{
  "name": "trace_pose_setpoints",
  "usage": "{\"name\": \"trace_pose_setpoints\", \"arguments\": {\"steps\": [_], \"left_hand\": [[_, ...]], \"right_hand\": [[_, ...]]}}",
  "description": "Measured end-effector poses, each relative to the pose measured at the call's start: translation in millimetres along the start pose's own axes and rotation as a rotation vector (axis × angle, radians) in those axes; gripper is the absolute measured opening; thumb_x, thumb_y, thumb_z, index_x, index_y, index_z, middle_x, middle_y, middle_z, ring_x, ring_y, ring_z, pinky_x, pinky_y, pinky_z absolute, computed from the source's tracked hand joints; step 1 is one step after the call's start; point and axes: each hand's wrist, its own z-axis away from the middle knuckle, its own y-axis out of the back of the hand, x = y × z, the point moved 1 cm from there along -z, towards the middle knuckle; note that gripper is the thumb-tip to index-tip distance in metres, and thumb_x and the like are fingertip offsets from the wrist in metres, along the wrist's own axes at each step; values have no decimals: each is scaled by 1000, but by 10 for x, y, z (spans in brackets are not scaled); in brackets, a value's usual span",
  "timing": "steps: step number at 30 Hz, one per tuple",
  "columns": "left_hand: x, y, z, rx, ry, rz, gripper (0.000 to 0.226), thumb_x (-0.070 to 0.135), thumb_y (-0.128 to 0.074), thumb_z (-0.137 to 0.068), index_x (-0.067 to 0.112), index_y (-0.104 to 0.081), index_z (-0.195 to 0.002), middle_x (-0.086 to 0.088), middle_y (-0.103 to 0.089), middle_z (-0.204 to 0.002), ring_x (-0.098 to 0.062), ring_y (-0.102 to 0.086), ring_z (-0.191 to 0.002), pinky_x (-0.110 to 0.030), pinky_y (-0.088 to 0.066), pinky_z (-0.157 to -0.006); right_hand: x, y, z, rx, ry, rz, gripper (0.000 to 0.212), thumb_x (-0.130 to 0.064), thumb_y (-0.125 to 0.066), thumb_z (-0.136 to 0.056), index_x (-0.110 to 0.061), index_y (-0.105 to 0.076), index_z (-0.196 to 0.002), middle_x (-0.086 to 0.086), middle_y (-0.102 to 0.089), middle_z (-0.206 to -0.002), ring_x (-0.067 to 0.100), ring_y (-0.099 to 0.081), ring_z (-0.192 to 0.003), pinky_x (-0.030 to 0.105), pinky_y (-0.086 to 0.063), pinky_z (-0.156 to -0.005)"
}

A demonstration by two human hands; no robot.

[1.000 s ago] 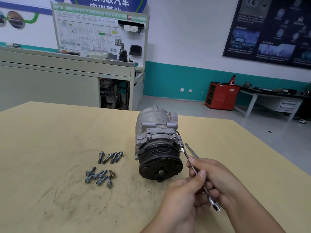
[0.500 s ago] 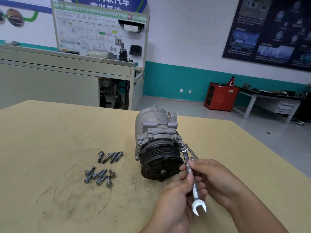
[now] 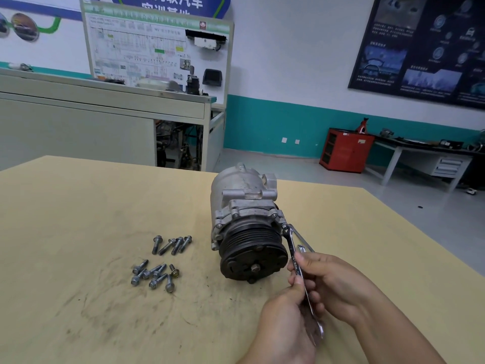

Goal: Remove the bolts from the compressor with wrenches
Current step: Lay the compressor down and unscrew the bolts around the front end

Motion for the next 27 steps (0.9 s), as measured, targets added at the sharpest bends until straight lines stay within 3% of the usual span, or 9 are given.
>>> {"name": "trace_pose_setpoints", "arguments": {"steps": [4, 7, 9, 12, 15, 17, 20, 24, 27], "left_hand": [[-55, -12, -65, 28, -103, -103, 45, 16, -56, -93, 4, -62, -50, -7, -55, -46, -14, -51, -37, -19, -39, -43], [-51, -10, -53, -52, -135, -146, 57, 8, -55, -93, 8, -61, -36, -9, -57, -46, -15, -53, -36, -18, -40, -39], [-32, -27, -17, -94, -144, -155, 50, 5, -54, -93, 4, -63, -43, -12, -60, -49, -18, -57, -38, -19, -45, -39], [-8, -69, 42, -140, -131, -129, 37, 5, -51, -93, -2, -62, -58, -16, -64, -55, -21, -62, -42, -21, -48, -40], [3, -102, 63, -136, -105, -108, 32, 5, -48, -95, 1, -64, -67, -10, -66, -57, -17, -62, -43, -19, -47, -39], [11, -115, 69, -111, -72, -116, 29, 7, -46, -96, 3, -62, -73, -5, -65, -54, -12, -60, -41, -19, -47, -41], [37, -118, 88, -95, 25, -55, 31, 11, -46, -97, 7, -62, -72, -2, -63, -52, -10, -58, -39, -26, -46, -49], [60, -106, 120, -154, 138, 52, 29, 15, -49, -95, 10, -65, -71, -2, -65, -58, -13, -60, -42, -31, -41, -63], [65, -101, 105, -161, 129, 34, 28, 19, -51, -94, 9, -68, -75, -3, -68, -63, -13, -62, -46, -31, -43, -65]], "right_hand": [[-1, 9, -17, 60, 8, 50, 21, -32, -68, -60, -16, -58, -52, 4, -48, -49, 11, -29, -31, 10, -21, -35], [-31, 23, -11, 94, 73, 40, 21, -27, -70, -59, -13, -58, -51, 5, -51, -48, 12, -40, -33, 14, -24, -38], [-50, 31, -12, 135, 119, 50, 24, -18, -73, -65, -11, -54, -53, 4, -49, -48, 12, -47, -37, 21, -25, -46], [-69, 34, -5, 186, 146, 93, 30, -12, -70, -79, -11, -57, -52, 6, -51, -46, 15, -43, -40, 21, -30, -45], [-125, 19, 35, 99, 54, 46, 34, -17, -59, -88, -6, -69, -58, 6, -60, -53, 15, -48, -40, 19, -39, -40], [-154, 44, 50, 26, -33, -11, 37, -19, -51, -91, -3, -72, -66, 6, -62, -58, 14, -47, -42, 20, -36, -40], [-144, 111, 17, -16, -39, -77, 30, -13, -44, -94, 2, -67, -80, 5, -57, -57, 8, -39, -38, 15, -29, -34], [-89, 92, -26, -3, -76, -173, 15, -18, -59, -77, -3, -61, -74, 3, -52, -53, 7, -37, -42, 16, -34, -43], [-104, 61, -18, 25, -67, -237, 14, -16, -61, -77, -2, -58, -73, 3, -51, -51, 5, -37, -32, 14, -35, -33]]}}
